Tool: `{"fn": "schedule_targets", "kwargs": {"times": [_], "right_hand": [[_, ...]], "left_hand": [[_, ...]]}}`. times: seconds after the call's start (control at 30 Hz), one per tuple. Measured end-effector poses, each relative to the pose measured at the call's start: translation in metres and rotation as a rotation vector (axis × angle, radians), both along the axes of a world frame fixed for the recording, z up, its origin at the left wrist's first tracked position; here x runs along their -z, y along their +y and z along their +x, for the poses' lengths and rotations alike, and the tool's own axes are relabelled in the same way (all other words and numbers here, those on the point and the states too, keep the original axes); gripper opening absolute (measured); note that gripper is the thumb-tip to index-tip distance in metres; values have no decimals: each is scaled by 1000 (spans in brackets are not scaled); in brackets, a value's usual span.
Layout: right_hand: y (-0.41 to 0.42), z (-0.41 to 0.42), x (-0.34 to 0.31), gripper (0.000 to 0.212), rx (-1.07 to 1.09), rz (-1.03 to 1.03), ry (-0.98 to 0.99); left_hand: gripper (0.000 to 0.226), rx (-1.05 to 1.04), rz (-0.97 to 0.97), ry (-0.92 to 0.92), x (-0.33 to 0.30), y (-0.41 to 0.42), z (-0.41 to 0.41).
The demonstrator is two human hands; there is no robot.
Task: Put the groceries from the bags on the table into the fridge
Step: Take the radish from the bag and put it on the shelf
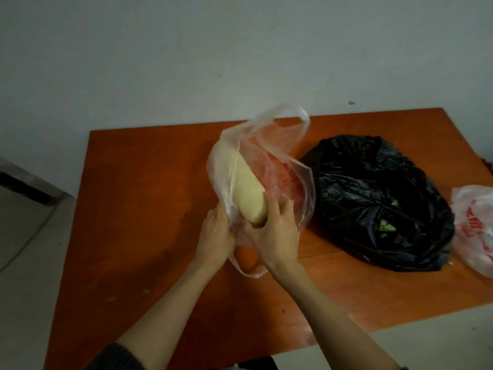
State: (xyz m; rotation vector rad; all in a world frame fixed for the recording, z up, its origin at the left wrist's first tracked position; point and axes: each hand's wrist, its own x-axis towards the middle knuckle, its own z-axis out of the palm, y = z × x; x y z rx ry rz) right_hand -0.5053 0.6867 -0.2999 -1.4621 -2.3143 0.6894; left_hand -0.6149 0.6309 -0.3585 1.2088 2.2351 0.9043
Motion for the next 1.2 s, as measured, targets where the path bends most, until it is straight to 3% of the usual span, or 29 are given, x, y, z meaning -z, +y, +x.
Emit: {"fn": "schedule_targets", "kwargs": {"times": [0.23,0.33,0.43,0.53,0.63,0.8,0.87,0.97,1.1,1.2], "right_hand": [[12,0,-43,60,-46,256,54],[23,-2,-69,57,-76,212,87],[34,-2,-91,53,-80,164,200],[41,-2,-108,51,-57,169,333],[42,-3,-113,52,-34,164,410],[50,-4,-103,65,-56,57,489],[56,-6,-99,68,-62,-35,530],[60,-5,-92,64,-55,-99,590],[57,13,-80,71,-102,-182,557],[56,29,-74,65,-146,-292,520]], "left_hand": [[33,-21,-196,184,-27,9,0],[35,-29,-357,231,-34,5,-8],[44,-100,-464,144,-35,-9,-19],[73,-158,-411,89,-49,-12,-31],[93,-147,-336,162,-76,0,-33],[98,167,-144,392,-103,17,-11],[94,235,-106,309,-107,25,1],[78,131,61,37,-117,33,11],[71,96,53,-60,-122,32,15],[73,131,45,-127,-115,29,18]]}}
